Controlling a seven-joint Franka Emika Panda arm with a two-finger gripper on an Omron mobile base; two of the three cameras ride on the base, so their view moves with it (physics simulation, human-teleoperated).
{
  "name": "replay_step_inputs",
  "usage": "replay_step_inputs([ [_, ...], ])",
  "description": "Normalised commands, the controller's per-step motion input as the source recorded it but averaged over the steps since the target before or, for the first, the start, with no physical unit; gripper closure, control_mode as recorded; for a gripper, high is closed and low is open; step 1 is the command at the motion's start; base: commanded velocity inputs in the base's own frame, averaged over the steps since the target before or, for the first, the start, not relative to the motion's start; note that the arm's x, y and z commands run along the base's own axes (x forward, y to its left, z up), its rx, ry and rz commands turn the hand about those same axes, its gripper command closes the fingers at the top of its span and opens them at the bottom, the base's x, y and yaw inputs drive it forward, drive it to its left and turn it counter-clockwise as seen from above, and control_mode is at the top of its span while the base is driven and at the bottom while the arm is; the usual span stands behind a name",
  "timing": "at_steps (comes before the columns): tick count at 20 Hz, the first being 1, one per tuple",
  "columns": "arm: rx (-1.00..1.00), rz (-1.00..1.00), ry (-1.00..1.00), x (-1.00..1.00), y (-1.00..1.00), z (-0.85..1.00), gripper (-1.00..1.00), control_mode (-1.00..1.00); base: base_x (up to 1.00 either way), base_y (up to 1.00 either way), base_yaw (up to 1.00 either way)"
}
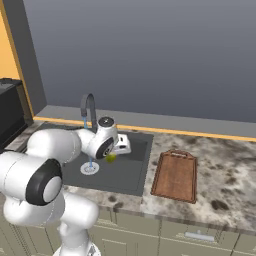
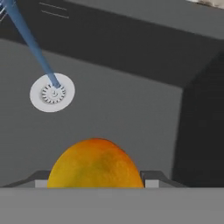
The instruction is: Pick the mango from the sink and place it on the cutting board to airdry. Then turn off the sink faucet.
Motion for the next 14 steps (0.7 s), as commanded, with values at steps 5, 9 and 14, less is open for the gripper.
replay_step_inputs([
  [5,0.04,0.00,0.13,-0.14,-0.20,1.00,1.00,-1.00,0.00,0.00,0.00],
  [9,0.00,-0.05,0.06,-0.40,-0.19,0.84,1.00,-1.00,0.00,0.00,0.00],
  [14,0.00,-0.25,0.01,-0.25,-0.24,0.13,1.00,-1.00,0.00,0.00,0.00],
])
